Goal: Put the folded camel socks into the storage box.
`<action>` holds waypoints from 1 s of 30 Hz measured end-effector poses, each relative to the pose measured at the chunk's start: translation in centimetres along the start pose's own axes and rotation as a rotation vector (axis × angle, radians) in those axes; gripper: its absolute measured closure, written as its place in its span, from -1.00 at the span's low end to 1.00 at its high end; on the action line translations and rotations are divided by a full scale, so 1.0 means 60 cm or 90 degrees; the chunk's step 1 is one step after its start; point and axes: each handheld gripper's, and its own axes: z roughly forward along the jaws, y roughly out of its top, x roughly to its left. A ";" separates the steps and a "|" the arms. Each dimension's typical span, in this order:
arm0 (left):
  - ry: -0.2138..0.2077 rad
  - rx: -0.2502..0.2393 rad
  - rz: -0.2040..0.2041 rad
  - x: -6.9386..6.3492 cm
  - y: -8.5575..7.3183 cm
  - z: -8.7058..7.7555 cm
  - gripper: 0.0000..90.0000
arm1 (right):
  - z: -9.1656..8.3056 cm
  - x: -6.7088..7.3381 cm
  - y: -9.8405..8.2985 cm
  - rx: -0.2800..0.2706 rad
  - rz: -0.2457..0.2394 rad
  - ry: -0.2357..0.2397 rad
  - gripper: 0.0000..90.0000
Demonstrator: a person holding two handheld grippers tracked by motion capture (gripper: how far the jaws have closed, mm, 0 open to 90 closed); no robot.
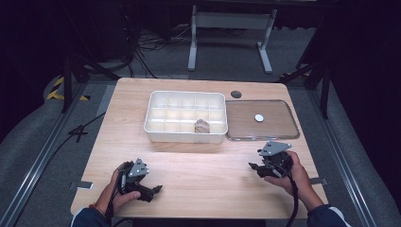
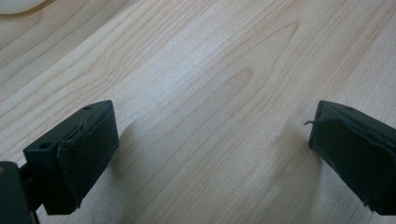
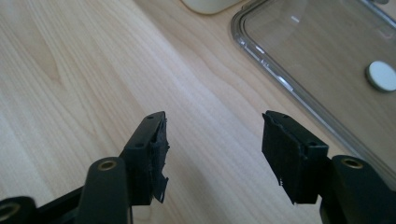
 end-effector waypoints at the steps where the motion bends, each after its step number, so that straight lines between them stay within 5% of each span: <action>1: 0.000 0.000 0.000 0.000 0.000 0.000 -0.96 | 0.000 0.002 -0.005 0.002 0.004 0.002 -0.08; 21: 0.000 0.000 -0.001 0.000 0.000 0.000 -0.96 | -0.004 0.034 -0.091 0.026 0.010 0.005 -0.17; 30: 0.001 -0.002 -0.001 0.000 0.000 0.001 -0.97 | -0.015 0.027 -0.147 -0.059 0.095 0.039 -0.31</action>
